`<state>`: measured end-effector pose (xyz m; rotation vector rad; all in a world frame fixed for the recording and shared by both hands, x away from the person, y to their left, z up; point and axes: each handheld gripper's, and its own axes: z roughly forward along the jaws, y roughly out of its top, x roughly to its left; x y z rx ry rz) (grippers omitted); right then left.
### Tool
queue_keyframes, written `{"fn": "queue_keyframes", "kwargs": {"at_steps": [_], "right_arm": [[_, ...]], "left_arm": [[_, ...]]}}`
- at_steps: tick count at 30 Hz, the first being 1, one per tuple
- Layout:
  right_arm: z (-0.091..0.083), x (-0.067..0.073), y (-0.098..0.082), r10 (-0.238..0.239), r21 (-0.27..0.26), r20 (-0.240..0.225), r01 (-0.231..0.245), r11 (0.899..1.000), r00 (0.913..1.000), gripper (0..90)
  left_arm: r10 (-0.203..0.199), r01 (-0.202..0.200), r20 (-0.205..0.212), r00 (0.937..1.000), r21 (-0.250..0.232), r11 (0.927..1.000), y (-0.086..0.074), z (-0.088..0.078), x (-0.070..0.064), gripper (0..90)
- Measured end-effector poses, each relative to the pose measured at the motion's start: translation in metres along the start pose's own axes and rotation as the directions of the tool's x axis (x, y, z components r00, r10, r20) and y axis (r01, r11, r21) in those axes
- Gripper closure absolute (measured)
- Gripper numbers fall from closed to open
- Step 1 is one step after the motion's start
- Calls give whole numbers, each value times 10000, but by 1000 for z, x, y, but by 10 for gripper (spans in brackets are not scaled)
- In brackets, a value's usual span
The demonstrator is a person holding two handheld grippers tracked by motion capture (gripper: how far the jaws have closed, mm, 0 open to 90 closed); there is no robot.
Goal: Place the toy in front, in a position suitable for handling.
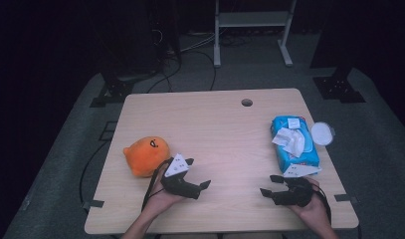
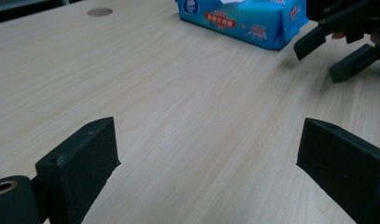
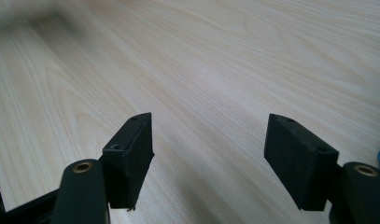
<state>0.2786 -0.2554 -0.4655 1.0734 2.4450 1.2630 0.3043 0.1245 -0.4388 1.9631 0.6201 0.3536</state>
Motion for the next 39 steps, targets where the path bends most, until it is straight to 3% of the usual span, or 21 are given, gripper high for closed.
{"fn": "queue_keyframes", "kwargs": {"at_steps": [6,8,9,10,14,16,20,23,26,29,34,36,39], "right_arm": [[1,-1,0,-1,40,5,1,10000,10000,321],[1,-1,0,65,116,83,-66,9999,9999,326],[1,-1,0,49,102,66,-50,9999,10000,326],[1,-1,0,49,102,66,-50,9999,10000,326],[3,0,0,-65,225,113,63,9997,9999,325],[3,1,0,-99,195,135,96,9998,9999,324],[2,0,0,-25,97,137,24,9999,9999,324],[1,-1,0,-18,89,131,17,10000,9999,324],[0,0,0,11,29,104,-12,10000,9999,324],[0,0,0,34,10,101,-34,10000,9999,324],[-2,0,0,35,-55,139,-34,10000,9999,322],[-3,0,0,57,-56,146,-56,10000,9999,322],[-2,0,0,12,-34,123,-12,10000,9999,322]], "left_arm": [[29,-27,40,10000,-263,9996,11,-10,8,44],[237,-236,16,9997,-476,9986,18,-17,15,44],[97,-78,277,9996,-685,9976,24,-23,21,44],[97,-78,277,9996,-685,9976,24,-23,21,44],[515,-498,172,9985,-885,9948,43,-36,31,44],[930,-925,29,9957,-778,9927,56,-42,37,44],[1068,-1076,-133,9942,-873,9904,63,-46,43,26],[898,-912,-173,9958,-1031,9905,62,-51,52,26],[1121,-1178,-750,9909,-754,9902,58,-56,57,25],[941,-1012,-893,9915,-787,9917,52,-64,64,26],[591,-752,-1596,9854,-970,9924,45,-84,78,26],[401,-613,-1862,9817,-1097,9921,42,-93,85,26],[285,-547,-2408,9702,-1028,9932,32,-107,98,25]]}}
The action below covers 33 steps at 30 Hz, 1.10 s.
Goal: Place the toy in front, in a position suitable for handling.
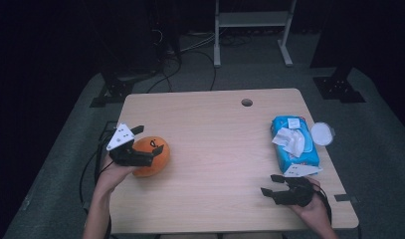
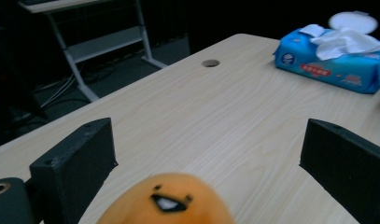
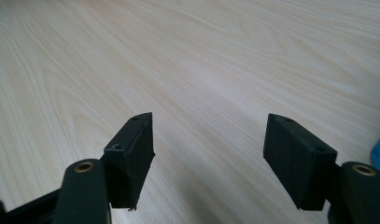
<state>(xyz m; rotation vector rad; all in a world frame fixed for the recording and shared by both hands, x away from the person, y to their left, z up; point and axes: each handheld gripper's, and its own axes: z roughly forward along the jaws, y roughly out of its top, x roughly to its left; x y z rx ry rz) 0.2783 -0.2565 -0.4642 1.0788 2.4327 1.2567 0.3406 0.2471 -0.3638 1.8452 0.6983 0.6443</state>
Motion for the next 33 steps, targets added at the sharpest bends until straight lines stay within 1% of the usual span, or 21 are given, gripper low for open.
{"fn": "queue_keyframes", "kwargs": {"at_steps": [1,2,3,4,5,7,9,10,11,12,14,17,18,19,21,22,23,25,27,29,33], "right_arm": [[0,0,0,0,0,0,0,10000,10000,322],[1,1,0,-29,57,-21,29,10000,10000,322],[1,1,0,-29,57,-21,29,10000,10000,322],[2,2,0,-100,70,-41,101,9999,9999,322],[2,2,1,-111,77,-38,111,9999,9999,322],[2,2,0,-121,87,-45,121,9999,9999,322],[1,2,0,-125,93,-45,125,9999,9999,322],[1,2,0,-96,85,-51,97,9999,9999,322],[1,2,0,-96,85,-51,97,9999,9999,322],[1,2,1,-102,90,-62,103,9999,9999,322],[1,2,1,-111,89,-68,111,9999,9999,322],[2,3,1,-158,117,-107,159,9998,9998,322],[2,3,1,-158,139,-112,160,9998,9998,322],[2,3,1,-158,139,-112,160,9998,9998,322],[2,3,1,-179,161,-121,181,9997,9998,322],[2,4,1,-194,168,-122,196,9997,9997,322],[2,4,1,-227,172,-127,229,9996,9997,322],[2,4,1,-240,168,-136,242,9996,9996,322],[2,4,1,-222,189,-143,225,9996,9997,322],[3,4,1,-223,198,-140,225,9996,9997,322],[4,5,1,-235,239,-146,239,9994,9996,322]], "left_arm": [[0,0,0,10000,0,10000,0,0,0,26],[-87,88,-101,9999,69,9999,-4,-2,4,26],[-73,77,-227,9997,170,9998,-7,-3,8,26],[-256,264,-324,9991,239,9994,-14,-4,13,26],[-256,264,-324,9991,239,9994,-14,-4,13,26],[-338,352,-373,9987,354,9988,-20,-4,18,26],[-506,528,-458,9977,478,9975,-27,-4,22,32],[-698,725,-485,9964,564,9958,-33,-3,25,34],[-698,725,-485,9964,564,9958,-33,-3,25,34],[-847,881,-544,9949,634,9941,-38,-2,28,34],[-892,930,-586,9943,639,9936,-42,-1,30,34],[-953,1000,-617,9935,781,9919,-49,1,33,34],[-1029,1080,-575,9930,942,9897,-54,4,33,34],[-1029,1080,-575,9930,942,9897,-54,4,33,34],[-1019,1072,-468,9937,1297,9857,-63,10,33,41],[-1019,1072,-468,9937,1297,9857,-63,10,33,46],[-1136,1179,-379,9928,1402,9831,-70,14,33,46],[-1232,1273,-386,9916,1323,9830,-73,15,33,46],[-1367,1423,-529,9892,1254,9818,-76,16,33,51],[-1411,1464,-514,9887,1197,9820,-78,17,32,60],[-1289,1340,-461,9906,1318,9822,-78,16,31,100]]}}
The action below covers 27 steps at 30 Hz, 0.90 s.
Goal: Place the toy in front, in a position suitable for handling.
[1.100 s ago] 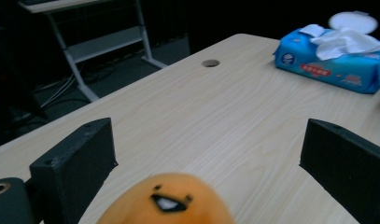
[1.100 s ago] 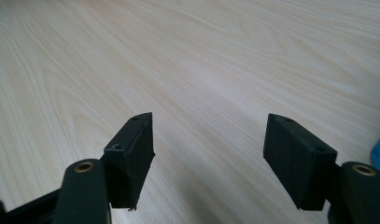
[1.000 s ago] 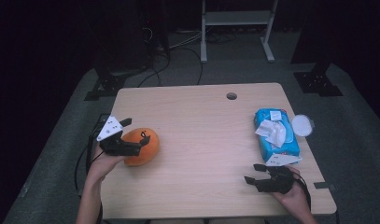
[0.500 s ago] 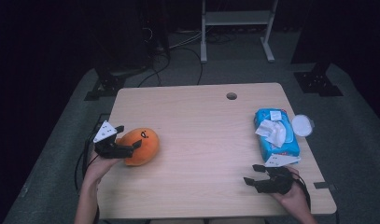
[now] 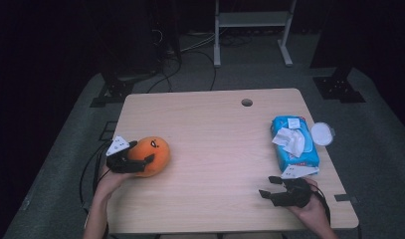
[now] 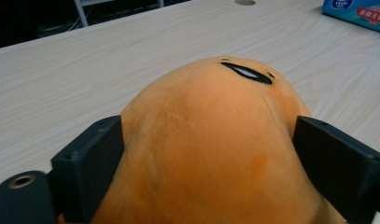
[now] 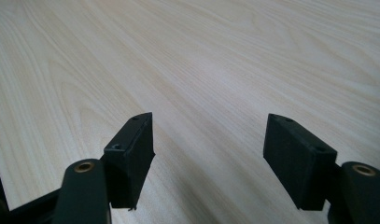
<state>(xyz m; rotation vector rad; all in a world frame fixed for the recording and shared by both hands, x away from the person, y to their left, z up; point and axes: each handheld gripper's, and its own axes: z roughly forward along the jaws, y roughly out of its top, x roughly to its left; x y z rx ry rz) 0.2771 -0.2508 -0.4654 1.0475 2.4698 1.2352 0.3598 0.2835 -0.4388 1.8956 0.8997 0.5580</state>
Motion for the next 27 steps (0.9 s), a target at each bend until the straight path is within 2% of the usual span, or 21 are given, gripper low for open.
{"fn": "queue_keyframes", "kwargs": {"at_steps": [10,16,20,24,27], "right_arm": [[0,0,0,20,-32,15,-19,10000,10000,322],[-1,0,0,-38,-7,16,38,10000,10000,322],[-1,0,0,-36,-37,22,36,10000,10000,322],[-1,0,0,-67,-26,18,67,10000,10000,322],[-1,0,0,-69,-57,17,69,10000,10000,323]], "left_arm": [[159,-157,-75,9998,300,9994,0,-3,-1,276],[66,-57,-178,9998,460,9989,2,-3,-2,306],[-22,31,-159,9999,539,9985,3,-5,-1,361],[-120,130,-192,9997,516,9986,5,-6,-1,400],[-192,195,-65,9998,428,9989,7,-8,-1,431]]}}
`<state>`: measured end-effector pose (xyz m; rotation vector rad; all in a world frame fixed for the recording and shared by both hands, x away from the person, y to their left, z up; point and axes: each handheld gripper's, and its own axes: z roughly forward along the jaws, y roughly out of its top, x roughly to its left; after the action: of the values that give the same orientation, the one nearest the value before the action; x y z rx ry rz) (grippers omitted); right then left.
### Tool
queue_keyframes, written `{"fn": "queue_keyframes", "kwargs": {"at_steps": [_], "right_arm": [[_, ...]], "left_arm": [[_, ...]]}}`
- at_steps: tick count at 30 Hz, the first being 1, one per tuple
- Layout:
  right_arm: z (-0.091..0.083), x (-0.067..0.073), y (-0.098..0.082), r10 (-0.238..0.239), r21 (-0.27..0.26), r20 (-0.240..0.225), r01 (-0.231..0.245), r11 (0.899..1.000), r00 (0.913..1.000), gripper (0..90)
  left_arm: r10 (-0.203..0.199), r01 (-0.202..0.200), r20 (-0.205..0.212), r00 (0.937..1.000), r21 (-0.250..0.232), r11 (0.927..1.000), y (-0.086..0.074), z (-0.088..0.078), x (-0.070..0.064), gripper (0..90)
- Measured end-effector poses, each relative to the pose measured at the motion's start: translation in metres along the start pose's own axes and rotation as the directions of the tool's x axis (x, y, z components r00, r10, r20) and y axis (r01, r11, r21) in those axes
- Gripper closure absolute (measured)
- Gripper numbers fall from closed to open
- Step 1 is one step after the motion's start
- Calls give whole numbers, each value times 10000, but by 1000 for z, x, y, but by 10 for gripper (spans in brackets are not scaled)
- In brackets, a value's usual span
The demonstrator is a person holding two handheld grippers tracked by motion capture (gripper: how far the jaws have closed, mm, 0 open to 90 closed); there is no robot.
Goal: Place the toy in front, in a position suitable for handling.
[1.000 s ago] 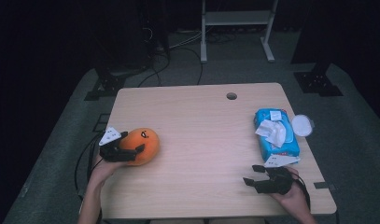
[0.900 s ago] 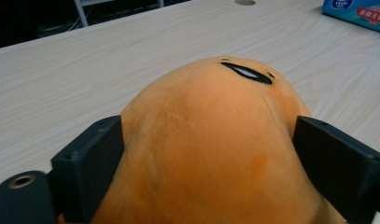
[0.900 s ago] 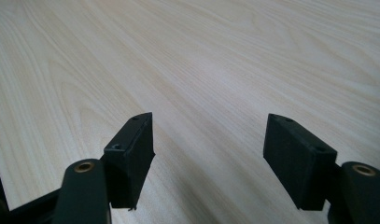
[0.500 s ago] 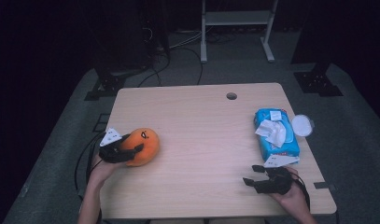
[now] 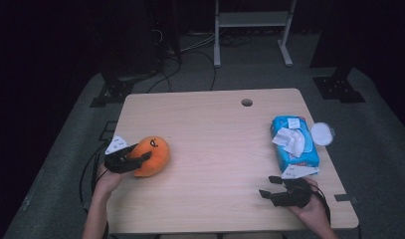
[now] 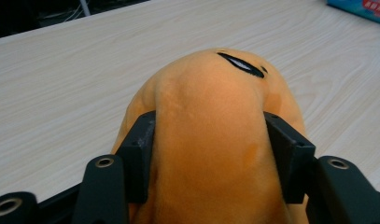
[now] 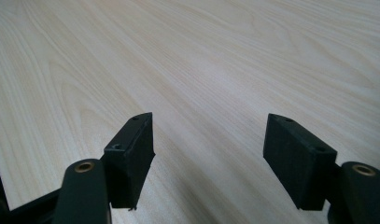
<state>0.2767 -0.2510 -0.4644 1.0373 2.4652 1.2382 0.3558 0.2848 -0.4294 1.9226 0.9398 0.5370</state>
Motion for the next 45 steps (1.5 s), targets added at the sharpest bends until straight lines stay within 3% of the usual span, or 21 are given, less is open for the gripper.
{"fn": "queue_keyframes", "kwargs": {"at_steps": [3,9,16,22,26,30,34,39,43,45], "right_arm": [[0,0,0,-27,-19,1,27,10000,10000,323],[-1,0,0,-17,-26,-9,17,10000,10000,323],[0,0,0,-28,-23,-18,28,10000,10000,323],[0,0,0,-36,-26,-14,36,10000,10000,323],[0,0,0,-28,-30,-13,28,10000,10000,323],[-1,0,0,-8,-23,-2,8,10000,10000,323],[-1,0,0,-17,-72,4,17,10000,10000,323],[-1,0,0,-24,-26,17,24,10000,10000,323],[-1,0,0,-31,-35,41,32,10000,10000,323],[-2,-1,1,-7,-100,66,7,9999,10000,324]], "left_arm": [[-255,255,46,9997,-75,9996,2,-1,0,436],[-251,255,148,9996,-233,9994,3,-3,1,444],[-428,475,595,9973,-809,9956,12,-8,-4,444],[-117,286,1216,9925,-1380,9900,29,-9,-23,443],[375,-175,1527,9876,-1303,9913,39,1,-45,441],[629,-363,2216,9731,-1219,9919,43,15,-68,438],[1028,-793,2574,9608,-1001,9918,49,30,-92,437],[1337,-1119,3209,9376,-853,9900,52,49,-119,435],[1500,-1319,3321,9312,-764,9883,49,64,-136,434],[1515,-1391,3576,9215,-603,9884,46,73,-146,432]]}}
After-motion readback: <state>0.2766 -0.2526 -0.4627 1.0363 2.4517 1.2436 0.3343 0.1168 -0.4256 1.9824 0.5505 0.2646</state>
